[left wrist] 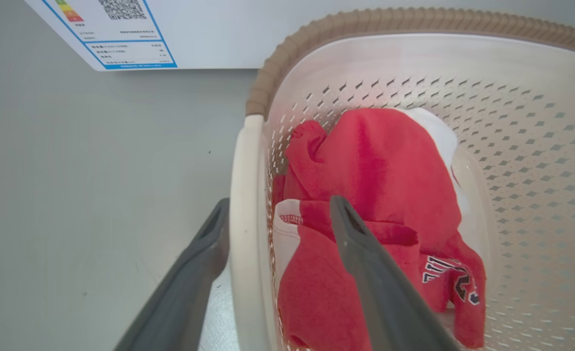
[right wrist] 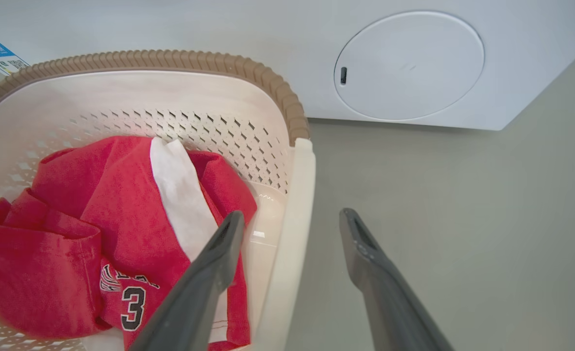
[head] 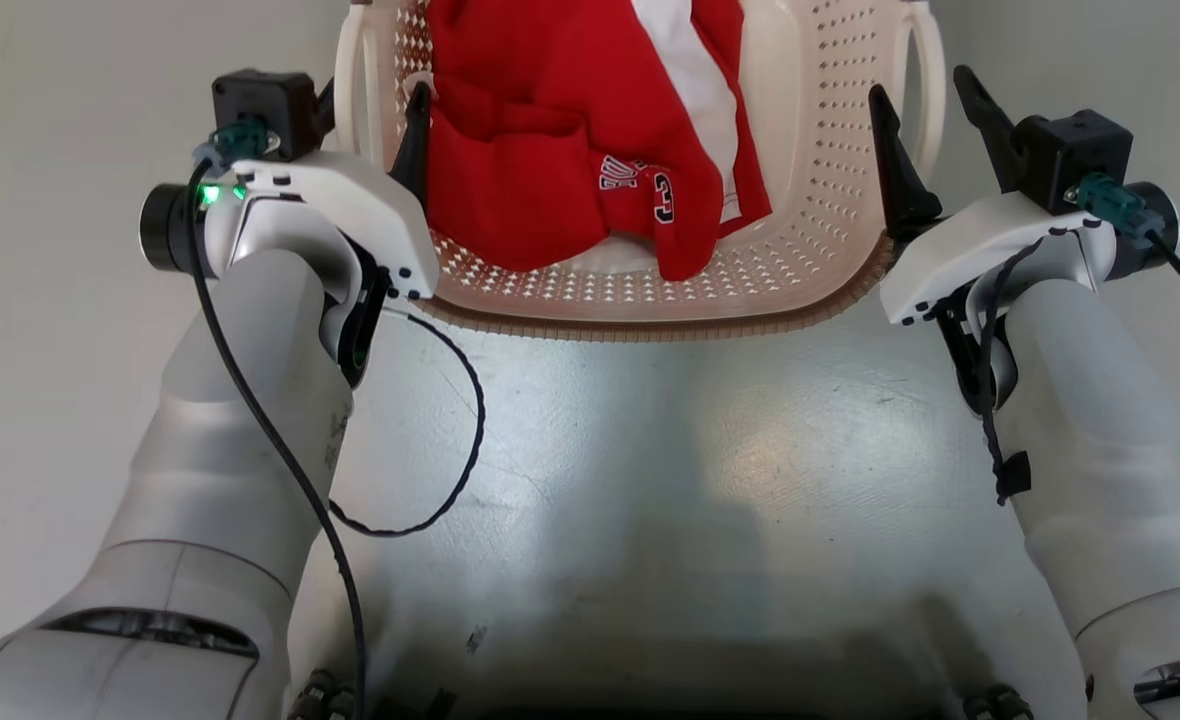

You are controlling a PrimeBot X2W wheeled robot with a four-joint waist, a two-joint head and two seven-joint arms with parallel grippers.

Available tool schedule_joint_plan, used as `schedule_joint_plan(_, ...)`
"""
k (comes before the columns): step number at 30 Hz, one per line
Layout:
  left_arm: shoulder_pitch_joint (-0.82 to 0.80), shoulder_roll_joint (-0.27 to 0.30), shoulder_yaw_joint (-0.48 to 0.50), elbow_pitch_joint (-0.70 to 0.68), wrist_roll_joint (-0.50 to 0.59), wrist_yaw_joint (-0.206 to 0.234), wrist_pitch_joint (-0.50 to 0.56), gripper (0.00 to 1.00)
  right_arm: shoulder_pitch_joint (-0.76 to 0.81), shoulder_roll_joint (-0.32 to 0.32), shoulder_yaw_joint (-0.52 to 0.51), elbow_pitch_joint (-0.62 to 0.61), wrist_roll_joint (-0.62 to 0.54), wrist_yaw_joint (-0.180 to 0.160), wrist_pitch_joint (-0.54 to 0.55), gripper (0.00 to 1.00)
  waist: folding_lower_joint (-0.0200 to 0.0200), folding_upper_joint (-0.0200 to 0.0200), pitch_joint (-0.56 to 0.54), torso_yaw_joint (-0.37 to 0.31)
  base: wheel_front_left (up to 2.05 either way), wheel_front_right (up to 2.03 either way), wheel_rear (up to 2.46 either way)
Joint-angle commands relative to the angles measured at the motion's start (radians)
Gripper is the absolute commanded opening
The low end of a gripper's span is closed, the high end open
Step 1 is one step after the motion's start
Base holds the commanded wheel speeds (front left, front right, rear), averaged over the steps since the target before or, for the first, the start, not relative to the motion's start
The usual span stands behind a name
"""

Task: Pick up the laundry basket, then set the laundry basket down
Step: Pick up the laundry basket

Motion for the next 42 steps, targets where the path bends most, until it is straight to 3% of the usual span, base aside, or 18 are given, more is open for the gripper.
schedule_joint_plan(1, 0.008, 0.027, 0.008, 0.000, 0.002, 0.009, -0.006, 1.00, 0.020, 0.018, 0.014, 0.001, -0.009, 0.006, -0.014, 1.00, -0.0001, 0.0000, 0.009, 0.003, 0.00, 0.00, 0.00)
schedule_joint_plan(19, -0.057, 0.026, -0.056, 0.102, 0.007, 0.013, -0.006, 1.00, -0.013, 0.035, 0.029, 0.069, 0.009, 0.006, -0.014, 1.00, -0.0001, 0.0000, 0.027, -0.001, 0.00, 0.00, 0.00)
schedule_joint_plan(32, -0.058, 0.026, -0.075, 0.097, 0.002, 0.025, -0.006, 1.00, -0.011, 0.037, 0.038, 0.077, -0.014, 0.006, -0.014, 1.00, -0.0001, 0.0000, 0.019, 0.000, 0.00, 0.00, 0.00)
schedule_joint_plan(33, -0.057, 0.026, -0.070, 0.093, -0.003, 0.028, -0.006, 0.53, -0.012, 0.037, 0.041, 0.074, -0.019, 0.006, -0.014, 1.00, -0.0001, 0.0000, 0.018, -0.001, 0.00, 0.00, 0.00)
schedule_joint_plan(34, -0.056, 0.027, -0.070, 0.094, -0.005, 0.029, -0.006, 0.00, -0.013, 0.037, 0.044, 0.071, -0.022, 0.006, -0.014, 0.69, -0.0001, 0.0000, 0.016, -0.003, 0.00, 0.00, 0.00)
schedule_joint_plan(35, -0.055, 0.027, -0.071, 0.097, -0.005, 0.029, -0.006, 0.00, -0.012, 0.037, 0.049, 0.073, -0.024, 0.006, -0.014, 0.00, -0.0001, 0.0000, 0.014, -0.004, 0.00, 0.00, 0.00)
schedule_joint_plan(42, -0.017, 0.027, -0.079, 0.131, -0.020, 0.029, 0.012, 0.00, -0.009, 0.038, 0.071, 0.201, -0.031, 0.006, -0.011, 0.00, -0.0001, 0.0000, -0.049, -0.017, 0.00, 0.00, 0.00)
